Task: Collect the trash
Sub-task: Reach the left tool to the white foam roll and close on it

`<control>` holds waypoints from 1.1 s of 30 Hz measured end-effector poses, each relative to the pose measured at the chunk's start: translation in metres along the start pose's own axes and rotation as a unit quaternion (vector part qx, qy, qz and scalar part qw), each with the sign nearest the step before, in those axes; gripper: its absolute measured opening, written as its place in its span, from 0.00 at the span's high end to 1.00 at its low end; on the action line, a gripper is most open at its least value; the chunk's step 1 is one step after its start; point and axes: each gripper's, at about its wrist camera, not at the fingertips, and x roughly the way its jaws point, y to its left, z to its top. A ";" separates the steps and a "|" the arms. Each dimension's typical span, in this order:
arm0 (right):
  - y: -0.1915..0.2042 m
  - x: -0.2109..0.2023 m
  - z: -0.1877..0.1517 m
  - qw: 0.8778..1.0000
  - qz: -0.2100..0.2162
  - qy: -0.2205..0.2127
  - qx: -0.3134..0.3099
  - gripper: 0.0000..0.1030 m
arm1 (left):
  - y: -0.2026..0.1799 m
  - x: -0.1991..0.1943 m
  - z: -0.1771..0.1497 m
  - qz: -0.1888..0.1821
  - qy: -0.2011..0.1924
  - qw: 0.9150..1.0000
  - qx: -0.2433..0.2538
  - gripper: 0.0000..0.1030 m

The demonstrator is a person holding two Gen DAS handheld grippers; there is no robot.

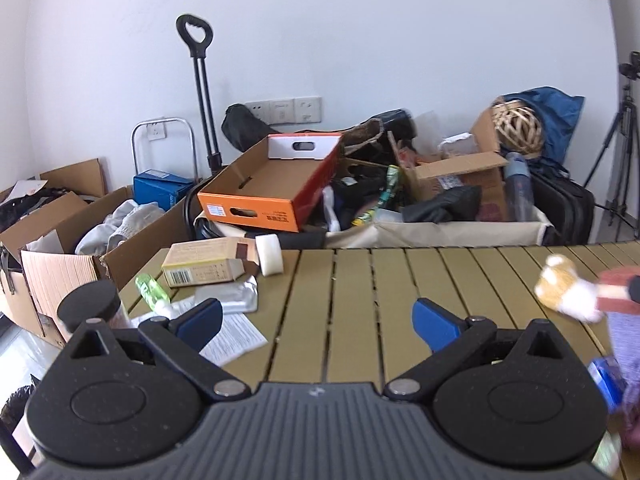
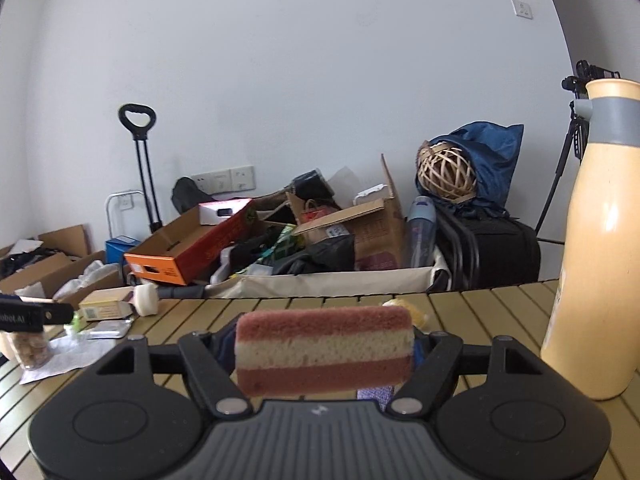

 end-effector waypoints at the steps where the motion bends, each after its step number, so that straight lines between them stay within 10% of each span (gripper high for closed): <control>1: -0.002 0.007 0.004 1.000 -0.006 0.003 -0.002 0.29 | 0.002 0.008 0.005 0.000 0.002 1.000 -0.002 0.00; 17: -0.029 0.085 0.037 0.996 -0.073 0.041 -0.029 0.29 | 0.036 0.157 0.048 0.034 0.037 0.998 -0.036 0.01; 33: -0.059 0.109 0.031 0.993 -0.096 0.055 -0.034 0.29 | 0.032 0.277 0.053 0.122 0.092 0.987 -0.047 0.36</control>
